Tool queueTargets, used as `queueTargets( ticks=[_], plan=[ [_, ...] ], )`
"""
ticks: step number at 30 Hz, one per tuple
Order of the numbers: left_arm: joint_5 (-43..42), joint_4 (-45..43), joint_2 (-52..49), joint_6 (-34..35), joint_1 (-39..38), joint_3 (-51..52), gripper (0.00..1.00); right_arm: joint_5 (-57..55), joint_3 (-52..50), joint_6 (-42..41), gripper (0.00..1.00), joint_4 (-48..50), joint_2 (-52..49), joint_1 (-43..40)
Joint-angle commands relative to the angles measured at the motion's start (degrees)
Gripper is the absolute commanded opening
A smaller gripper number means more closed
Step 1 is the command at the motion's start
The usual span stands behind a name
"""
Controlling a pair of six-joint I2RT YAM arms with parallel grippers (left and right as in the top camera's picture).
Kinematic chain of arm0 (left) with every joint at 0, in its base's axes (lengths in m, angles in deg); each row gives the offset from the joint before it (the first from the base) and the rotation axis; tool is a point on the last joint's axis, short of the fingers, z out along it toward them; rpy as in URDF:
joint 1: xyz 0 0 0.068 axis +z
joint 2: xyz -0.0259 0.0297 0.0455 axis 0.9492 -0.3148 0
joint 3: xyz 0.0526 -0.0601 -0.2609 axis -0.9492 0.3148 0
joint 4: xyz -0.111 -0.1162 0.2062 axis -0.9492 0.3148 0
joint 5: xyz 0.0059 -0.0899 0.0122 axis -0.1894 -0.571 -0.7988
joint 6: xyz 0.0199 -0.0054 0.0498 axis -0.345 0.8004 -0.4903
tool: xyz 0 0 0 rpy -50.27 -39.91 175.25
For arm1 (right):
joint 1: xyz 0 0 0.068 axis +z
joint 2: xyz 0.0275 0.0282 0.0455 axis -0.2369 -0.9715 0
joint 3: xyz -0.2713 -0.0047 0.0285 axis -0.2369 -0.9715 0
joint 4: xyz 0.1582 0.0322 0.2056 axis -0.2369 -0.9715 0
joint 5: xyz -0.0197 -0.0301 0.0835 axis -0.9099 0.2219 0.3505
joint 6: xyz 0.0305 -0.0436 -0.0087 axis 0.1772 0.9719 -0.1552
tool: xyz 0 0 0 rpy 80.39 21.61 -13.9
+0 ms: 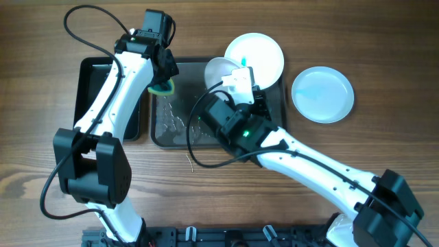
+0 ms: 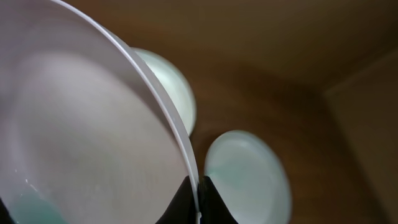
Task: Clean dirty plates on tray and stack at the side
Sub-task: 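Lift the second plate with the right gripper, move sponge aside left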
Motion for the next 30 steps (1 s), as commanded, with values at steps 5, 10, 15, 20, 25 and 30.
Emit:
queueTargets(
  ticks=[5,10,15,20,25,30],
  plan=[
    [-0.1,-0.2,-0.1,0.1,-0.2,0.5,0.04,-25.5,0.3,12.7,0.04,7.3,1.4,5.1],
    [-0.1,-0.2,-0.1,0.1,-0.2,0.5,0.04,-25.5,0.2,18.7,0.04,13.2,1.4,5.4],
    [-0.1,-0.2,-0.1,0.1,-0.2,0.5,0.04,-24.9,0.2,19.2,0.04,14.1,1.4,5.4],
    [-0.1,-0.2,-0.1,0.1,-0.2,0.5,0.04,-13.4,0.1,18.9,0.04,11.5,1.4,5.3],
    [-0.1,-0.4,-0.1,0.1,-0.2,0.5,0.04,4.9,0.1,4.8,0.04,3.2,1.3,3.3],
    [-0.1,-0.4,-0.1,0.1,-0.2,0.5,0.04,26.1,0.2,-2.1,0.04,-0.1,1.4,-2.6]
  ],
)
